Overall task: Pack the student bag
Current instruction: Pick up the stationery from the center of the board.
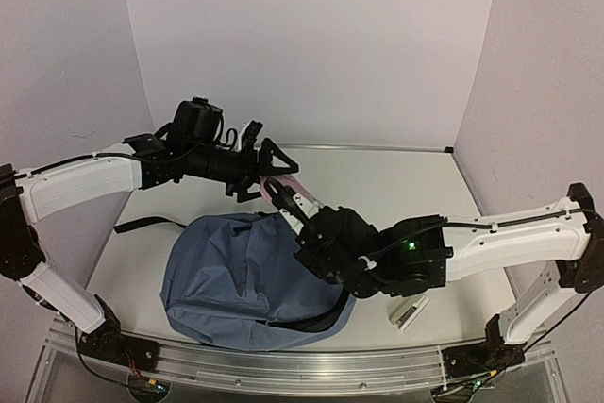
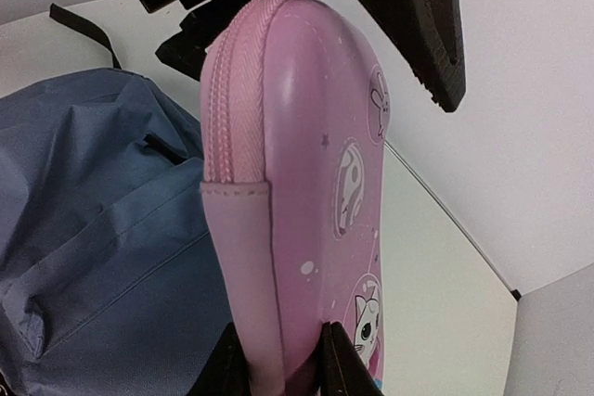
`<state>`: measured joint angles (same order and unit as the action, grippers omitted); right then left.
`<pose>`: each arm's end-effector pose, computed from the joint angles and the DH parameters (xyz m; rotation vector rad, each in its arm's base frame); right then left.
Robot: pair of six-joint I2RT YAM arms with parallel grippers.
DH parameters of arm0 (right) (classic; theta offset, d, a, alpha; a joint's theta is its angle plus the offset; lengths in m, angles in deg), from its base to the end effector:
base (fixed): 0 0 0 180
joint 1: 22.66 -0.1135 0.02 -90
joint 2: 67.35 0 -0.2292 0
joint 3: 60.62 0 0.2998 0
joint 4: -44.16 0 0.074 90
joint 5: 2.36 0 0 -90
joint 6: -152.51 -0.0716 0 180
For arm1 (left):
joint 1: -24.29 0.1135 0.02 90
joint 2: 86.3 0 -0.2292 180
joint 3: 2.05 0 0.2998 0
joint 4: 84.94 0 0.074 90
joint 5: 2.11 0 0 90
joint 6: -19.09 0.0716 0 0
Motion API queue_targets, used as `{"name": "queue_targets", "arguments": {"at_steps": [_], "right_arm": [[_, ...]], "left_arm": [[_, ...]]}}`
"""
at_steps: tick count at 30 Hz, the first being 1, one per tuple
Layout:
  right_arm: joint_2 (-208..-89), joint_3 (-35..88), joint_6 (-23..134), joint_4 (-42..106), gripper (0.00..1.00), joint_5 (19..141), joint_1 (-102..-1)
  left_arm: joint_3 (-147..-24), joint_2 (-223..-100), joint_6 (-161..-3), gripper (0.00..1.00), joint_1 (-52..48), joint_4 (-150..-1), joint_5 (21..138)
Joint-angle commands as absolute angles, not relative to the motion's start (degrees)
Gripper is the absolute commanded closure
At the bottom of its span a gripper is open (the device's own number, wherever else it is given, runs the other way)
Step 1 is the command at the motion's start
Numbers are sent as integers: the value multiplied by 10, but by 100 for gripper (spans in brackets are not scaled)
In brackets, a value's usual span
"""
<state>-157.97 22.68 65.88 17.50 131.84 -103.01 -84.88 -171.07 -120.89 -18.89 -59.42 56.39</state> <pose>0.1202 0.4094 0.2344 -0.9817 1.7231 0.0257 0.2796 -0.3137 0.2693 0.2603 2.3507 -1.4801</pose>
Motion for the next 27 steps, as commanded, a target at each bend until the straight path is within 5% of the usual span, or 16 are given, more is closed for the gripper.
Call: {"name": "queue_targets", "arguments": {"at_steps": [1,4,7,9,13,17,23,27], "right_arm": [[-1582,258,682,193,100,1380,-1030],[-1583,254,685,194,100,1393,-1030],[-1586,251,682,195,100,1410,-1030],[-1585,248,678,195,91,1418,-1031],[-1571,241,664,195,36,1423,-1033],[-1540,230,633,197,8,1393,-1033],[-1472,214,543,205,2,1319,-1005],[-1426,192,475,225,2,1154,-914]], "left_arm": [[-859,-1713,-1214,30,-192,-621,540],[-851,-1707,-1213,65,-192,-625,540],[-846,-1701,-1210,86,-192,-622,545],[-842,-1696,-1211,98,-192,-621,554],[-832,-1677,-1211,100,-192,-624,588],[-814,-1646,-1203,100,-191,-634,637],[-778,-1604,-1184,100,-187,-670,673],[-754,-1582,-1166,100,-183,-699,668]]}}
